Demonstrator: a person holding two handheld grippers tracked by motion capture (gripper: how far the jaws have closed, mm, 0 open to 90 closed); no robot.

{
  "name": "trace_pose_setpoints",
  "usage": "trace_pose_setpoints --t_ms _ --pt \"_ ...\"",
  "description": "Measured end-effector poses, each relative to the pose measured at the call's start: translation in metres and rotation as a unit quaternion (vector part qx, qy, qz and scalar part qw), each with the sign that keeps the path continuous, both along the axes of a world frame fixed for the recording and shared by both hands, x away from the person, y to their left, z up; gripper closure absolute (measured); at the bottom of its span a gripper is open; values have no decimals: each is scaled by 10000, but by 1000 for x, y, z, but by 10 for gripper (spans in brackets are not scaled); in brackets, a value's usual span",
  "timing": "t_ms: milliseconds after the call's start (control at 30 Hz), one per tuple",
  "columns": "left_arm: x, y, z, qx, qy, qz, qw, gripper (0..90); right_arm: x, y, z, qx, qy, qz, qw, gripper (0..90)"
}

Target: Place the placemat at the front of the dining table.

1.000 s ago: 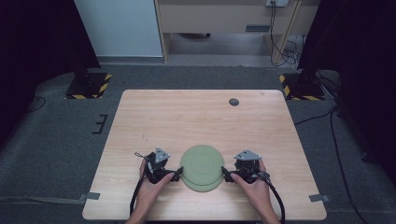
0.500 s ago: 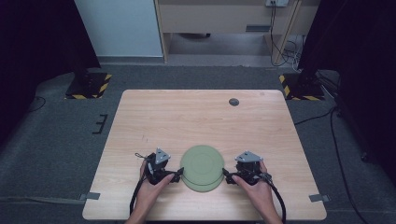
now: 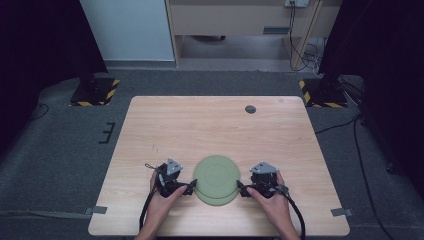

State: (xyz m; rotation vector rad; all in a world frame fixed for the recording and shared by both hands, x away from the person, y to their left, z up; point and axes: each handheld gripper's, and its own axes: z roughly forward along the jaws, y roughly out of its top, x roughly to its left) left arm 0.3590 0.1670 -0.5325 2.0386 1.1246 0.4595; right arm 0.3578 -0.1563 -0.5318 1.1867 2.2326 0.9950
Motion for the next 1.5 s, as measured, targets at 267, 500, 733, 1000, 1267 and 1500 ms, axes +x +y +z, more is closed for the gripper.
trace_pose_setpoints --t_ms 267,500,733,1000,1267,1500 --pt "3 -1 -1 -46 -8 61 10000 1 4 0 -1 16 -44 -155 9999 26" --pt "0 0 1 -93 -3 -17 10000 24 2 0 1 28 2 -115 9999 50" --pt "-5 -2 2 -62 3 -112 9999 23 -3 2 2 31 7 50 10000 48" --pt "-3 -5 0 15 7 -100 9999 6 -3 4 1 -11 49 110 9999 42" --pt "-1 -6 0 23 -13 -15 10000 1 -1 5 0 -14 -3 -7 10000 27" --pt "0 -5 -1 -20 -21 30 10000 6 1 6 -1 -16 -63 -65 10000 36"
